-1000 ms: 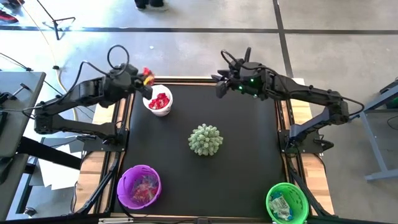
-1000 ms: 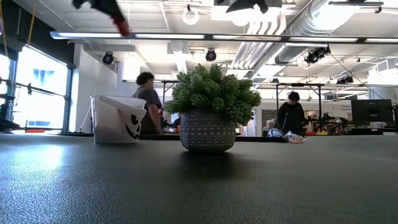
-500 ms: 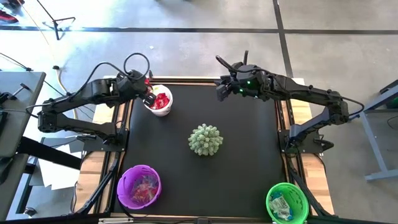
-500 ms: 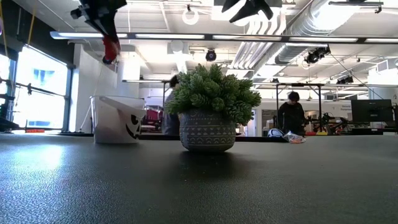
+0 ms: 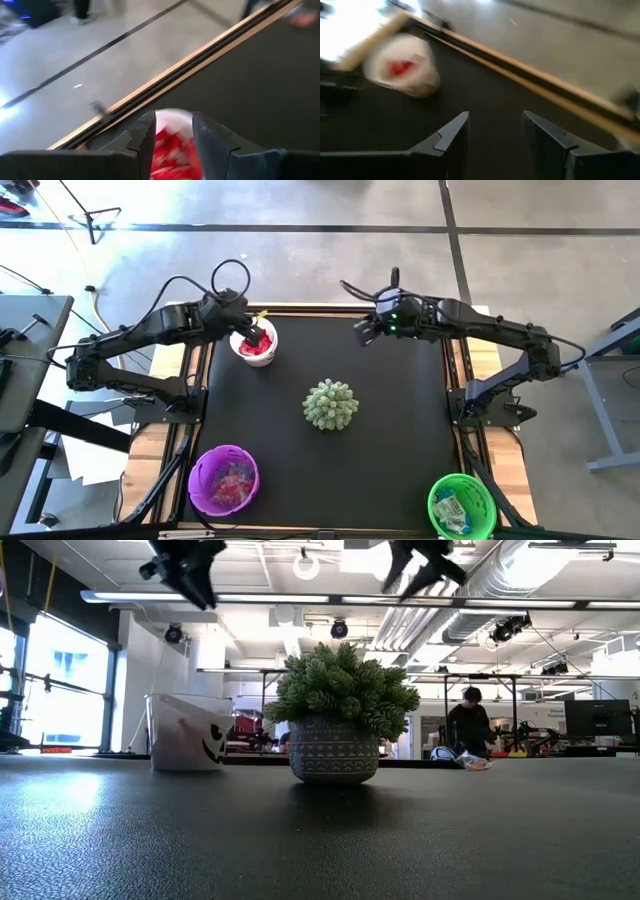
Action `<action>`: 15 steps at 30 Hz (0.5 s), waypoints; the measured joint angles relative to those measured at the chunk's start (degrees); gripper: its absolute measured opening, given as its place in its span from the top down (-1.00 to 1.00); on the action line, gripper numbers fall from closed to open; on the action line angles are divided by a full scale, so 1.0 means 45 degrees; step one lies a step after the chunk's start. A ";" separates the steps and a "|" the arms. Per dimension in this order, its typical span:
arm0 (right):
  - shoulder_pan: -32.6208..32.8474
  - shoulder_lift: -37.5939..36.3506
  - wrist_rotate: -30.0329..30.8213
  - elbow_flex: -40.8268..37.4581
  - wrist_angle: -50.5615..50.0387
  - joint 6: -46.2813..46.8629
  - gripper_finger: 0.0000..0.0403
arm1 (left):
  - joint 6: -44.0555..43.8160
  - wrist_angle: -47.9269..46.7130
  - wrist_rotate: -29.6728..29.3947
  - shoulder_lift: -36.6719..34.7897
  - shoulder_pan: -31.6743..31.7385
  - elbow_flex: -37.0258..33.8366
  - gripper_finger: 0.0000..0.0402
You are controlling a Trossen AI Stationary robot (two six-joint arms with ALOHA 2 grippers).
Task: Organize candy in baskets
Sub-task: Adjust the green bucket on the table
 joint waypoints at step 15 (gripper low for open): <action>-0.3254 0.0010 -0.3314 -0.1807 -0.4211 0.0893 0.13 | 0.2749 0.6801 0.3918 -0.0701 -0.0243 0.0000 0.44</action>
